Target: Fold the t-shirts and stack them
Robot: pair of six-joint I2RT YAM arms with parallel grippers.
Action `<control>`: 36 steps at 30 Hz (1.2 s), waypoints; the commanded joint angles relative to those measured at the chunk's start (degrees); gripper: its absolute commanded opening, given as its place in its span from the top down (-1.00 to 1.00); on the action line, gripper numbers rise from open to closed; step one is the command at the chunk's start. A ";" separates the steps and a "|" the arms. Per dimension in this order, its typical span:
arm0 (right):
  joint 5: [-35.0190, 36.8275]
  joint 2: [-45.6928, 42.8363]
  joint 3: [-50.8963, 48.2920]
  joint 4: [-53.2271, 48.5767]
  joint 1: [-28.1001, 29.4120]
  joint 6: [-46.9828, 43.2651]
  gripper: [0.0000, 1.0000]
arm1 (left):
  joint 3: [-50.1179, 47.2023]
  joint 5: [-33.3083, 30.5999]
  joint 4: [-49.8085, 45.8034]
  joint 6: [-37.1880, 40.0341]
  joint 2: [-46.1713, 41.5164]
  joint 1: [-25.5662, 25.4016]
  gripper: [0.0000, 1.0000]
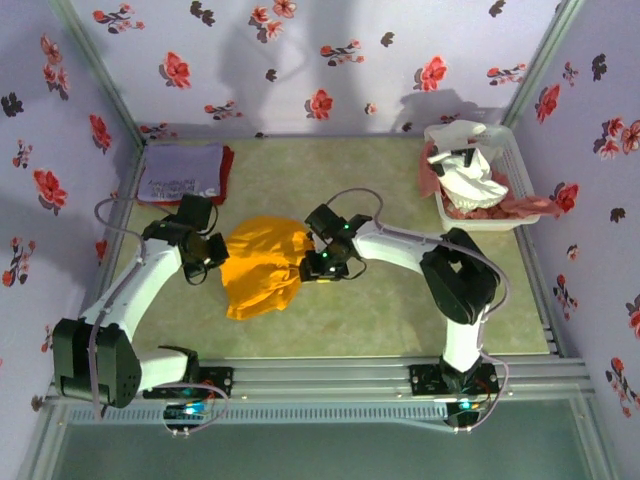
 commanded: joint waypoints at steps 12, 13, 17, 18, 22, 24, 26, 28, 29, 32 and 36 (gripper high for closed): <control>-1.51 10.59 8.14 3.69 1.37 0.29 0.47 | 1.46 1.37 -1.71 1.48 0.28 1.20 1.00; -1.37 11.00 8.23 3.70 1.39 0.31 0.52 | 1.67 1.37 -1.84 1.59 0.25 1.28 1.00; 1.80 9.27 7.57 2.06 1.43 0.02 1.00 | 2.70 1.42 -2.43 1.84 0.19 1.45 1.00; 2.85 7.31 7.25 1.38 1.32 -0.10 1.00 | 3.22 1.47 -2.71 1.84 0.10 1.45 1.00; 10.74 -2.85 8.44 -5.88 0.93 -2.85 1.00 | 6.78 1.50 -3.90 2.23 -0.27 1.53 1.00; 15.53 -7.83 9.89 -10.87 -0.44 -4.30 1.00 | 9.56 1.50 -4.74 2.43 -0.33 1.54 1.00; 17.72 -12.70 10.45 -15.55 -4.62 -5.11 1.00 | 12.71 1.34 -5.93 2.39 -0.62 1.59 1.00; 15.88 -18.52 9.30 -16.95 -11.68 -5.24 1.00 | 16.45 0.92 -6.93 1.97 -0.97 1.96 1.00; 15.51 -20.71 9.16 -17.13 -14.62 -5.68 1.00 | 18.15 0.91 -6.94 1.85 -0.97 2.14 1.00; 16.83 -25.14 13.26 -21.32 -21.83 -10.59 1.00 | 24.41 0.84 -7.24 1.71 -0.20 2.55 1.00; 19.01 -25.91 23.78 -29.31 -26.84 -16.08 1.00 | 33.13 0.96 -8.55 2.37 2.02 2.60 1.00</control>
